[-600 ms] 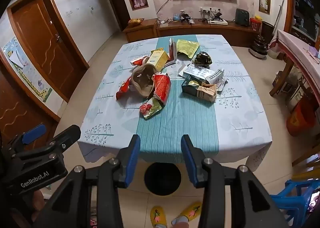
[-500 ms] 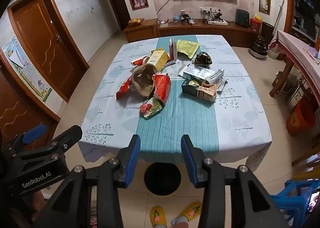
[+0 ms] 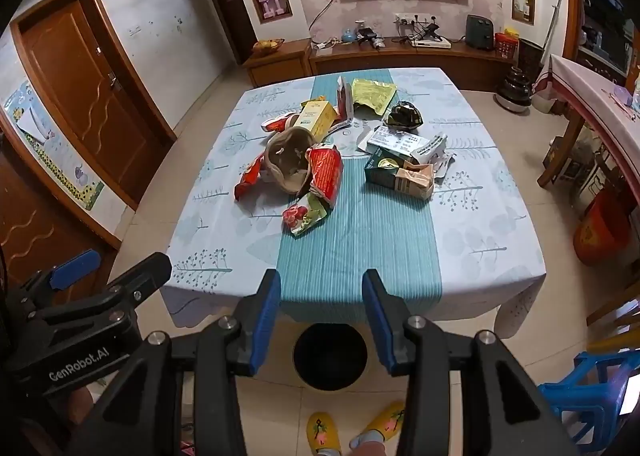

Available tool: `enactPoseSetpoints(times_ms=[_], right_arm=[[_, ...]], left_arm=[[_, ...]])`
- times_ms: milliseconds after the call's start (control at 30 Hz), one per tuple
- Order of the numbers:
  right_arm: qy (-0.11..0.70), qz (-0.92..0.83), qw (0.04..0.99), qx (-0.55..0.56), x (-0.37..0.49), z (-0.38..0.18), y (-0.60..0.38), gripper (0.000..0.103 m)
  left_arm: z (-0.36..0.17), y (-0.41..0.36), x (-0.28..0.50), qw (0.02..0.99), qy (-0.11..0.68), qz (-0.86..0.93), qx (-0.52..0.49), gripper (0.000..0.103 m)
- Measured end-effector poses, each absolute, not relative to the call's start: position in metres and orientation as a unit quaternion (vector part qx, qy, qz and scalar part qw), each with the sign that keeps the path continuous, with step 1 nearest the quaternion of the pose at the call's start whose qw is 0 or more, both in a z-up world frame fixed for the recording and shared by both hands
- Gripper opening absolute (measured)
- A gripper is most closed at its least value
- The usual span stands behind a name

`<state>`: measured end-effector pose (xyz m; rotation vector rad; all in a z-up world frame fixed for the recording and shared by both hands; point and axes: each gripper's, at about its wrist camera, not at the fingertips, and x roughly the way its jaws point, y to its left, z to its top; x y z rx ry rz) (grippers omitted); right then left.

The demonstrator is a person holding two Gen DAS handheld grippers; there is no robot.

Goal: Collect trash

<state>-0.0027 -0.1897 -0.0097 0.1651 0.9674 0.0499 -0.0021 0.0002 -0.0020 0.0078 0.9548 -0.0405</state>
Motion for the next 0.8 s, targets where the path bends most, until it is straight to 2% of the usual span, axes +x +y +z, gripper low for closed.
enactPoseSetpoints(times_ms=[800], right_arm=[[0.463,0.015,0.882,0.087,-0.0025,-0.0141,-0.1821,0.043]], left_arm=[[-0.0042,0.0089,0.0031,0.884,0.467,-0.025,0.008,0.1]])
